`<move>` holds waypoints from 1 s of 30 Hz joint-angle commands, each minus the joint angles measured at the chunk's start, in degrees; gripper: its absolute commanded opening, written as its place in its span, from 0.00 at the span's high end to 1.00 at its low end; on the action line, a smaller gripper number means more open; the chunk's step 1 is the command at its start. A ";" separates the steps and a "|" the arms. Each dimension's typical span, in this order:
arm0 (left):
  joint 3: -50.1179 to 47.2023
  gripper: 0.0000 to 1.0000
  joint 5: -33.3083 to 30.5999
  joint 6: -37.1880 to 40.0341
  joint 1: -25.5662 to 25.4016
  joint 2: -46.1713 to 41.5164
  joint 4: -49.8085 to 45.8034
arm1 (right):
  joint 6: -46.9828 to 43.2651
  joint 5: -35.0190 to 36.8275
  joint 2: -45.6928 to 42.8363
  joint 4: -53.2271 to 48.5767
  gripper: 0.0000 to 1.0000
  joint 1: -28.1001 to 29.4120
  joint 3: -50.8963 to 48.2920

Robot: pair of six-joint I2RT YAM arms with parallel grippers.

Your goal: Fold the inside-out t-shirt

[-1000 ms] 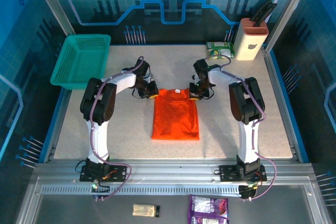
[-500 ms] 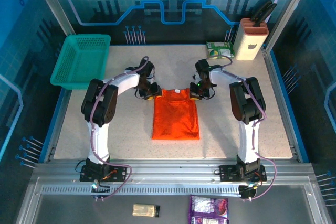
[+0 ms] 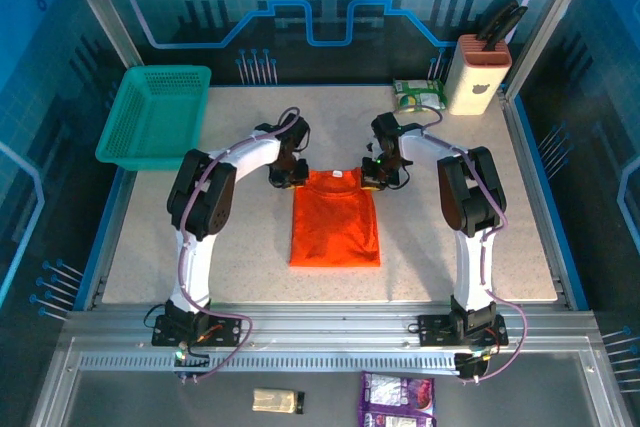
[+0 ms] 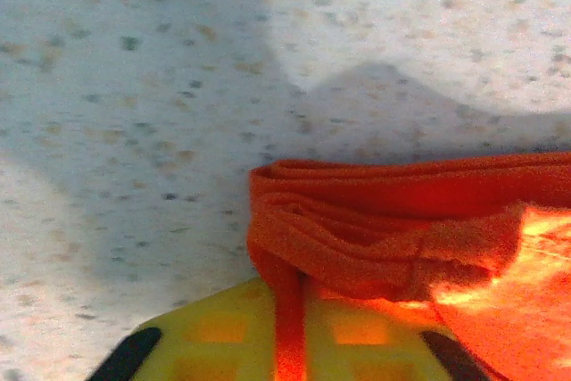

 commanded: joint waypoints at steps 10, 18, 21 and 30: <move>-2.42 1.00 1.52 -0.88 -1.62 1.80 0.58 | -1.20 4.18 -3.48 -3.87 0.72 -0.55 0.37; -3.33 1.00 1.95 -0.72 -0.86 1.47 0.90 | -1.77 5.10 -3.46 -4.49 0.68 -1.25 -0.07; -3.35 1.00 1.97 -0.68 -0.68 1.52 1.00 | -1.93 5.75 -1.94 -4.60 0.67 -1.13 0.10; -3.13 1.00 2.34 -0.76 -0.56 1.60 1.04 | -1.78 2.56 2.10 -3.52 0.67 -0.70 0.16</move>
